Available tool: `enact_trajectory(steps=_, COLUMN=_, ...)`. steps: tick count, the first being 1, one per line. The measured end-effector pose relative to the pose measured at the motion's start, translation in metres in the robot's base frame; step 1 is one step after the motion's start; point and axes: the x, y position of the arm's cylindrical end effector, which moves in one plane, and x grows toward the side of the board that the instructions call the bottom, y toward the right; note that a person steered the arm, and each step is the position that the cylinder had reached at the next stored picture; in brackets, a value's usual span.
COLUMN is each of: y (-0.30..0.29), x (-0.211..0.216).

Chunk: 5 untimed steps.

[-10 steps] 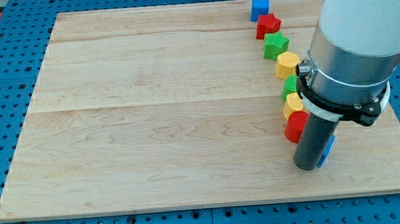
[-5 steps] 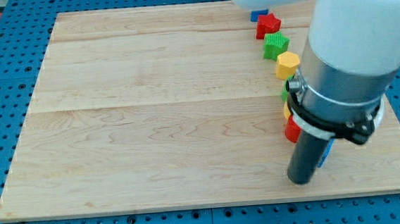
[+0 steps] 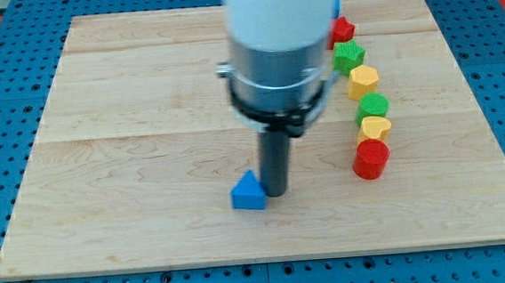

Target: Move blue triangle slightly left

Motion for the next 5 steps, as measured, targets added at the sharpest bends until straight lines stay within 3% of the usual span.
enact_trajectory(steps=1, y=0.046, x=0.014)
enact_trajectory(steps=2, y=-0.011, x=0.021)
enact_trajectory(steps=4, y=-0.051, x=-0.057)
enact_trajectory(steps=5, y=-0.015, x=-0.059)
